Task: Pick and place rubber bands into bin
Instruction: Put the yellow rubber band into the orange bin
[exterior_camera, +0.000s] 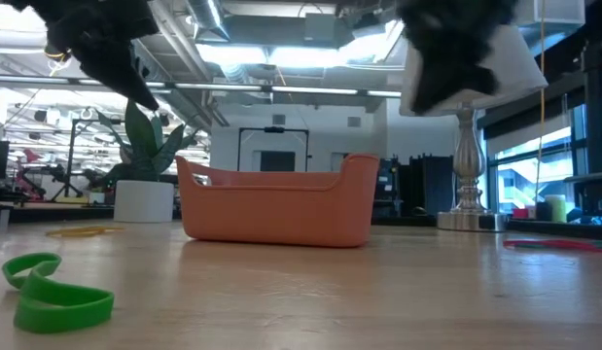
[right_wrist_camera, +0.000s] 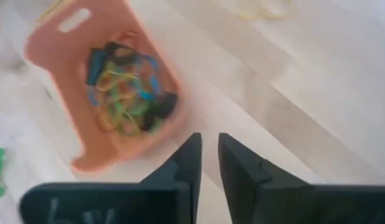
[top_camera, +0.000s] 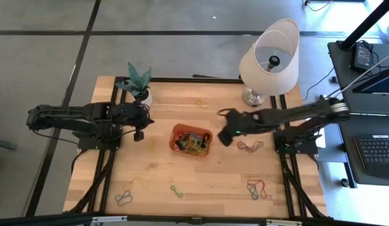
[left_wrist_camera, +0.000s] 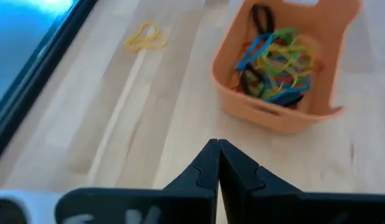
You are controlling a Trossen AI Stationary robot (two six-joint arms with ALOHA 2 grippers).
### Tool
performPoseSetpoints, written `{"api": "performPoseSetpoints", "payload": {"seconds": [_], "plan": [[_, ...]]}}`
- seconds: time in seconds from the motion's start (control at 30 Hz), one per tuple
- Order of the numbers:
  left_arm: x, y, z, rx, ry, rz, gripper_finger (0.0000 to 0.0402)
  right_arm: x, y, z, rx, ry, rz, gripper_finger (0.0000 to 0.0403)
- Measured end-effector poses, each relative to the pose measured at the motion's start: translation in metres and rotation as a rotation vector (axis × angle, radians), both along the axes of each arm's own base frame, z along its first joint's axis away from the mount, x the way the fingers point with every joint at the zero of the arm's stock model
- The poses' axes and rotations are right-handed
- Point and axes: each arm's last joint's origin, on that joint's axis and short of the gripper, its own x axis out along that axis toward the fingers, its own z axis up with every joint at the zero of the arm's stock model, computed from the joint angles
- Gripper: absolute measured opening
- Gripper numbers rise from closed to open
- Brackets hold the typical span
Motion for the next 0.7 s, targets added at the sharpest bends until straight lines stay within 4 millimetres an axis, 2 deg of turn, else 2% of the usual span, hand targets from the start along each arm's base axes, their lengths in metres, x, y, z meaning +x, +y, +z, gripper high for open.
{"api": "performPoseSetpoints", "payload": {"seconds": [0.17,0.33,0.5,0.7], "plan": [[0.019,-0.008,0.017,0.027,0.128,0.078,0.0001,-0.056,0.003,-0.018,0.030,-0.046,-0.003,0.0041],[0.040,-0.015,0.018,-0.064,0.267,0.233,0.0003,-0.095,0.003,-0.043,0.042,-0.115,0.046,0.0014],[0.055,-0.021,0.005,-0.199,0.312,0.451,0.0003,-0.121,-0.001,-0.061,0.071,-0.190,0.064,0.0006],[0.063,-0.021,-0.011,-0.321,0.367,0.672,0.0022,-0.138,-0.004,-0.072,0.065,-0.251,0.124,0.0018]]}}
